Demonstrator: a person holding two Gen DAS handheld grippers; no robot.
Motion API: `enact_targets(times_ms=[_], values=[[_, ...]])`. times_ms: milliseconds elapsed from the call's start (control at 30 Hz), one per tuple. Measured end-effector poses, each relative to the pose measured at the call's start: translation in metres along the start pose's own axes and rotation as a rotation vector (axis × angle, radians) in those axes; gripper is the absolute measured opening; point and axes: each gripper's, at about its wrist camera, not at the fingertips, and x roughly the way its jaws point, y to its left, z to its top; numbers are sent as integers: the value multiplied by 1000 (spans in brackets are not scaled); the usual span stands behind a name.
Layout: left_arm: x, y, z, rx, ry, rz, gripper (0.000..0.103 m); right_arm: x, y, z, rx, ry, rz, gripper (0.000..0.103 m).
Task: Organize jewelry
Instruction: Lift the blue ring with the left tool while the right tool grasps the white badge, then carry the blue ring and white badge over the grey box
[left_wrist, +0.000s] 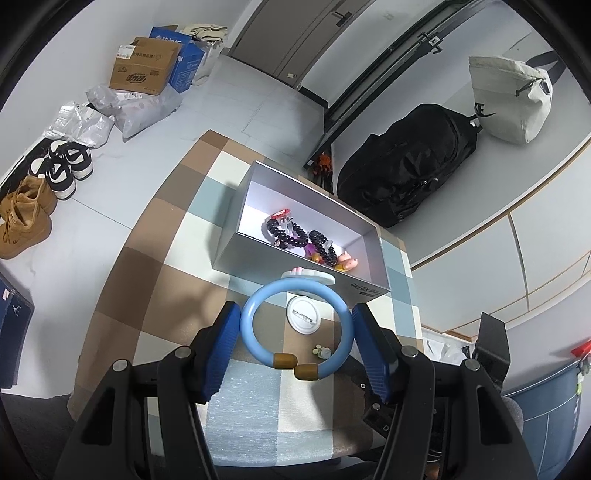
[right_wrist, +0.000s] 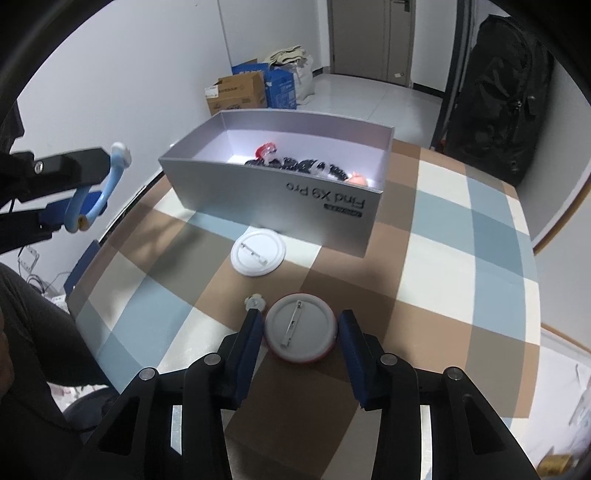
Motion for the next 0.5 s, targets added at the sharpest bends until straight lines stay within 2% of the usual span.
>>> enact_targets(times_ms=[167, 500], values=[[1, -8, 3, 17, -13, -4, 57, -9, -5, 7, 34, -39, 18, 41], [6, -20, 17, 39, -68, 39, 57, -36, -11, 36, 73, -159, 98, 41]])
